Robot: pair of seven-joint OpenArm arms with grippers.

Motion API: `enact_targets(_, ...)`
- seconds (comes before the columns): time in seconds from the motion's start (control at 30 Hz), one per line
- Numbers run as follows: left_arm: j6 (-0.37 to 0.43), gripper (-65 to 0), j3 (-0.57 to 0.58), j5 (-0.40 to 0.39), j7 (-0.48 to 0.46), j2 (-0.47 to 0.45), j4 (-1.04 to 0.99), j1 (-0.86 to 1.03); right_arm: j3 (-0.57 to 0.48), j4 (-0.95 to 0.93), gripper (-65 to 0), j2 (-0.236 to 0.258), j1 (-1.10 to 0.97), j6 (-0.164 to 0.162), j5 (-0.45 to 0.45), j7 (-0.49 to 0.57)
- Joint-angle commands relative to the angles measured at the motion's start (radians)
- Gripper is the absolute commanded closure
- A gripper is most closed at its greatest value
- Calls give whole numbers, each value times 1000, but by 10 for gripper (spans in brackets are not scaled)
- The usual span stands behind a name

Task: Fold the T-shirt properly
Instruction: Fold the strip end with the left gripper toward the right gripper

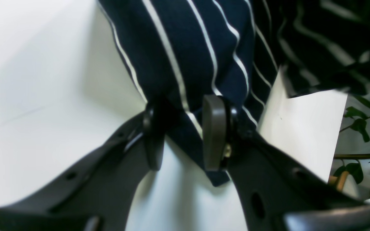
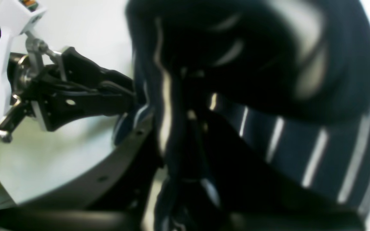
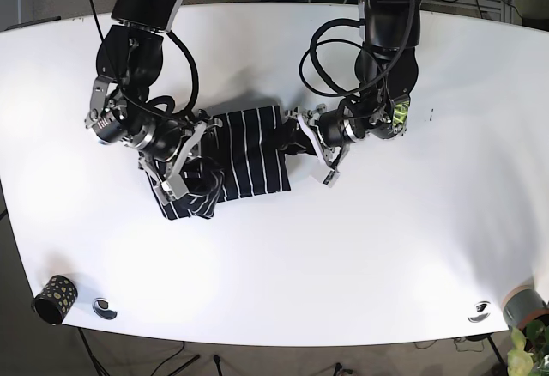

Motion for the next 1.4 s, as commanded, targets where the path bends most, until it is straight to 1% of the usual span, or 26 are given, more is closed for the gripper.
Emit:
enact_targets(0.0, 12, -176, 4, 41, 45, -1, 1, -3, -35, -31, -208, 8, 29, 7, 31, 61)
enact_targets(0.07, 12, -176, 4, 41, 45, -1, 1, -3, -41, -51, -260, 10, 35, 7, 31, 81)
enact_targets(0.2, 12, -176, 4, 41, 45, 0, 1, 0, -47, -105, -279, 7, 66, 7, 31, 91)
enact_targets(0.27, 12, -176, 3, 41, 45, 0, 1, 0, -56, -128, -304, 5, 87, 7, 31, 91)
enact_targets(0.37, 12, -176, 3, 41, 45, 0, 1, 0, -113, -142, -384, 11, 109, 7, 31, 91)
enact_targets(0.47, 12, -176, 3, 41, 43, -1, 2, -2, -165, -108, -488, 39, 112, 7, 31, 91)
enact_targets(0.53, 7, -176, -2, 38, 43, -1, 8, -2, -179, -62, -534, 53, 106, 7, 33, 91)
enact_targets(0.57, 6, -176, -2, 37, 43, 0, 13, -2, -175, -39, -542, 56, 104, 7, 34, 91)
enact_targets(0.67, 6, -176, -4, 20, 42, -1, 62, -2, -132, 6, -520, 66, 81, 7, 37, 91)
enact_targets(0.8, 6, -176, -4, -36, 43, -5, 148, 2, -49, 19, -468, 70, 44, 7, 37, 90)
enact_targets(0.83, 6, -176, -4, -46, 43, -12, 171, 8, -35, 19, -453, 80, 29, 7, 37, 90)
enact_targets(0.9, 9, -176, -4, -63, 43, -38, 217, 23, -24, 21, -414, 99, -2, 7, 39, 88)
enact_targets(0.97, 9, -176, -4, -77, 43, -52, 259, 28, -24, 23, -361, 102, -34, 7, 45, 88)
enact_targets(1.07, 9, -176, -4, -89, 48, -81, 305, 31, -27, 21, -281, 102, -84, 7, 90, 88)
enact_targets(1.13, 9, -176, -4, -89, 48, -106, 328, 31, -52, 18, -250, 102, -109, 7, 99, 88)
enact_targets(1.2, 9, -176, -4, -86, 48, -129, 354, 31, -135, 13, -224, 102, -126, 7, 88, 90)
enact_targets(1.3, 10, -176, -4, -83, 48, -155, 366, 29, -224, 4, -224, 99, -130, 7, 47, 93)
enact_targets(1.37, 10, -176, 0, -82, 48, -169, 369, 26, -282, -22, -222, 80, -129, 7, 13, 93)
